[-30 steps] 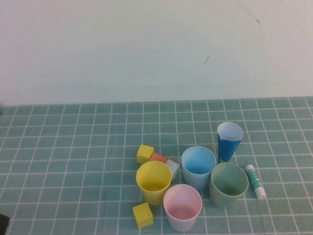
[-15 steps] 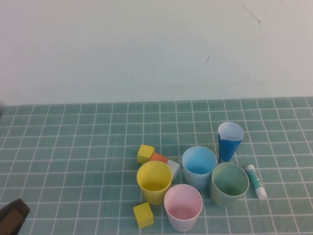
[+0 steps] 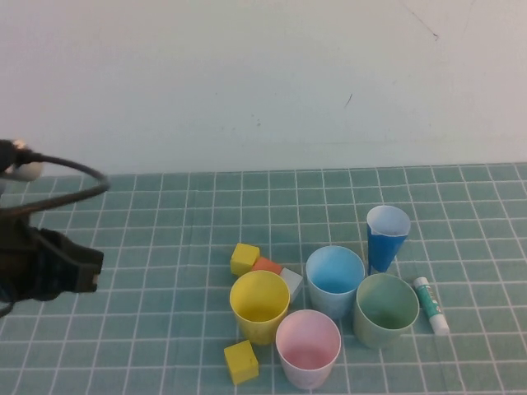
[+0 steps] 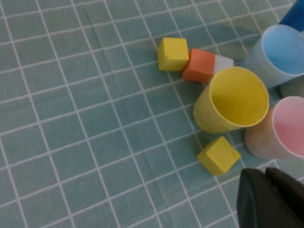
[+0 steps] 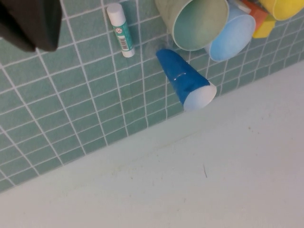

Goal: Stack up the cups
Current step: Pick up the yellow cup

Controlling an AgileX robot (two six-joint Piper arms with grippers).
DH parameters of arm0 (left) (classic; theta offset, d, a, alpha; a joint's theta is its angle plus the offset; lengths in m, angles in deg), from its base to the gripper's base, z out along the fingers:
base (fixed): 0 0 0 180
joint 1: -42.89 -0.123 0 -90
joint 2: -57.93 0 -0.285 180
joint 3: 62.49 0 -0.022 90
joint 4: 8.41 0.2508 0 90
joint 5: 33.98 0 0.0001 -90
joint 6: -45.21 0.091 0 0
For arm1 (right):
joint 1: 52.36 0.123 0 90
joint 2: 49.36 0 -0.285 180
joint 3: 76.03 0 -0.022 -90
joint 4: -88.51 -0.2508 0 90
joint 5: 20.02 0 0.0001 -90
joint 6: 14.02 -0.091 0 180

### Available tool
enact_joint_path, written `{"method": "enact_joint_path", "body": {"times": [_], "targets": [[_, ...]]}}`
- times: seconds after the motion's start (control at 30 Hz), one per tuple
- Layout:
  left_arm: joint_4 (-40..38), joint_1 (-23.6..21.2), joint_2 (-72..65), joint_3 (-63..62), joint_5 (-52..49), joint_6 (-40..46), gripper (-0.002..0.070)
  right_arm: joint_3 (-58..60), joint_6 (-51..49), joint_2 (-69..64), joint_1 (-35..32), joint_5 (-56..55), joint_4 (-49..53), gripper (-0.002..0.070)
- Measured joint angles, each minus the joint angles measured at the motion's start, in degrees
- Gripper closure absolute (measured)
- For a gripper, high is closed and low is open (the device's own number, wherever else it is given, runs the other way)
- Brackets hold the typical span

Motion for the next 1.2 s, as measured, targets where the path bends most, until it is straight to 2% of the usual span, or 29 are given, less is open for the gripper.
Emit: {"method": "enact_joint_path", "body": {"times": [0.1, 0.37, 0.53, 0.6, 0.67, 0.87, 0.93, 1.03, 1.2], "targets": [[4.0, 3.9, -6.6, -4.6, -0.2, -1.7, 0.0678, 0.0, 0.0, 0.0, 0.0, 0.0, 0.0, 0.0679], [17.9, 20.2, -19.4, -13.8, -0.2, -11.3, 0.0678, 0.0, 0.8, 0.0, 0.0, 0.0, -0.1, 0.0679], [24.5, 26.2, -27.5, -20.1, -1.3, -17.5, 0.0678, 0.0, 1.3, 0.0, 0.0, 0.0, -0.3, 0.0679], [24.8, 27.2, -31.4, -23.0, -3.3, -19.2, 0.0665, 0.0, 1.4, 0.0, 0.0, 0.0, -0.3, 0.0679], [24.6, 27.6, -35.5, -26.3, -5.8, -20.5, 0.0615, 0.0, 1.4, 0.0, 0.0, 0.0, -0.3, 0.0679], [24.9, 27.7, -45.2, -34.0, -8.4, -24.2, 0.0302, 0.0, 1.4, 0.0, 0.0, 0.0, -0.3, 0.0679], [24.9, 27.7, -48.0, -35.7, -8.4, -24.4, 0.0239, 0.0, 1.4, 0.0, 0.0, 0.0, -0.3, 0.0679], [24.9, 27.7, -51.4, -37.4, -8.5, -24.4, 0.0210, 0.0, 1.4, 0.0, 0.0, 0.0, -0.3, 0.0679], [26.7, 27.7, -56.2, -38.1, -8.6, -25.1, 0.0225, 0.0, 1.7, 0.0, 0.0, 0.0, -0.3, 0.0679]]}}
